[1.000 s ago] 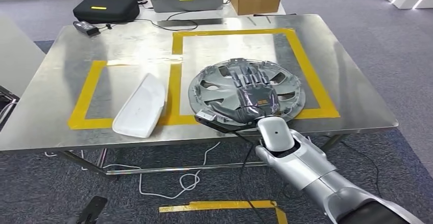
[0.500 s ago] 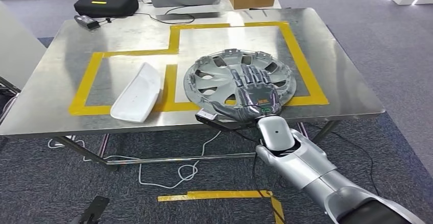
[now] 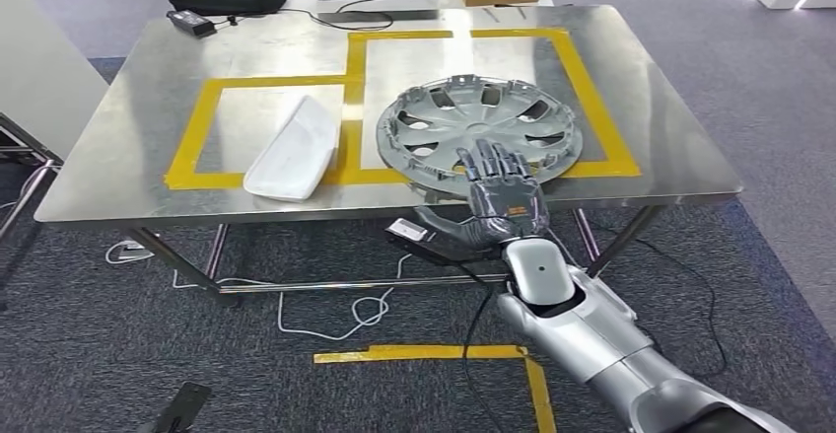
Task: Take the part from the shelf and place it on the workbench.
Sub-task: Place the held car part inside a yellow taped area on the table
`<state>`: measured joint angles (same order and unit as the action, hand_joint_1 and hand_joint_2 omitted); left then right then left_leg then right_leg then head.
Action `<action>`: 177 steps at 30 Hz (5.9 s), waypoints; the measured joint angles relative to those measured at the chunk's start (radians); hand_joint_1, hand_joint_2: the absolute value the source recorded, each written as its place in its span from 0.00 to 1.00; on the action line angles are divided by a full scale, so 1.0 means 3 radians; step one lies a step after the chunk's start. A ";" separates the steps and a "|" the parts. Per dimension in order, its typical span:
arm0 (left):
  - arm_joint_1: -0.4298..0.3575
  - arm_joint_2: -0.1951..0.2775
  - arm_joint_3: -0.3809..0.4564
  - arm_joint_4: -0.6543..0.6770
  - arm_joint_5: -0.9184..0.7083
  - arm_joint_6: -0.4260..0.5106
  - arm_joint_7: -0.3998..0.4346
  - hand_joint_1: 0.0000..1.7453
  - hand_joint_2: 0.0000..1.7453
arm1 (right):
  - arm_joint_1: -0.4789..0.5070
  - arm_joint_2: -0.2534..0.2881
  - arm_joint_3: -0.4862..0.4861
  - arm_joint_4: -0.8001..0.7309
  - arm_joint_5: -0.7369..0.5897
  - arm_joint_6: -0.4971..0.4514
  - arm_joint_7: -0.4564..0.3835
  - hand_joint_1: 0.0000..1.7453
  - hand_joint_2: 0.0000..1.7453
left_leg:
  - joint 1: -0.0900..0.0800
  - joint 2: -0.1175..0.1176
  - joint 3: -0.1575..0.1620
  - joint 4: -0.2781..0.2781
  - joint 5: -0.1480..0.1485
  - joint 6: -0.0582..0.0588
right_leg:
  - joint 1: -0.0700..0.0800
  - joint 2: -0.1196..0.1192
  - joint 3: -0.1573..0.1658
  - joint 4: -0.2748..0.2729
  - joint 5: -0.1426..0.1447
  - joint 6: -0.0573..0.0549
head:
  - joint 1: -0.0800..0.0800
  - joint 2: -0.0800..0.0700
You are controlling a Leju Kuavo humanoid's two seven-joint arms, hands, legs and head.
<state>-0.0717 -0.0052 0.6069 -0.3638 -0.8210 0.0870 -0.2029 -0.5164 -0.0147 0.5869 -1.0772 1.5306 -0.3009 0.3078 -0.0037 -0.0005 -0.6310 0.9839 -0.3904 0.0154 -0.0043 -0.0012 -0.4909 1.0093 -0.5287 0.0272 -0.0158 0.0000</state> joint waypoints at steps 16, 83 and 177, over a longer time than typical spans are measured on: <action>0.0168 -0.0055 0.0017 -0.0173 -0.0121 -0.0010 -0.0012 0.00 0.00 | 0.0961 -0.0100 -0.0508 -0.0561 -0.0294 -0.0095 0.0045 0.00 0.00 | 0.0051 -0.0012 0.0526 0.0020 -0.0455 -0.0110 | 0.0003 -0.0044 -0.0410 -0.0054 0.0351 -0.0031 | -0.0015 0.0000; 0.0203 -0.0061 -0.0984 0.0459 -0.0580 0.0457 -0.0441 0.00 0.00 | 0.2019 0.0884 -0.4856 0.1732 -0.1139 0.0391 -0.1012 0.00 0.00 | 0.0001 0.0022 0.0439 -0.0142 -0.0257 0.0089 | 0.0007 -0.0013 -0.0418 0.0284 -0.0124 0.0028 | 0.0010 0.0000; 0.0223 -0.0123 -0.1076 0.0459 -0.0618 0.0436 -0.0333 0.00 0.00 | 0.1830 0.0735 -0.5112 0.2218 -0.1003 0.0135 -0.1195 0.00 0.00 | -0.0012 0.0028 0.0249 0.0001 -0.0202 0.0026 | 0.0031 -0.0017 0.0035 -0.0178 -0.0011 -0.0032 | 0.0022 0.0000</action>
<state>-0.0048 -0.0422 0.2842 -0.2260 -1.0063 0.2178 -0.3027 0.0326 0.2057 -0.9467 -0.4118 1.2296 -0.2604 -0.0506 -0.0073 0.0079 -0.5562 0.9842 -0.4510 0.0232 0.0050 -0.0062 -0.4805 0.9560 -0.5320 0.0178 -0.0092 0.0000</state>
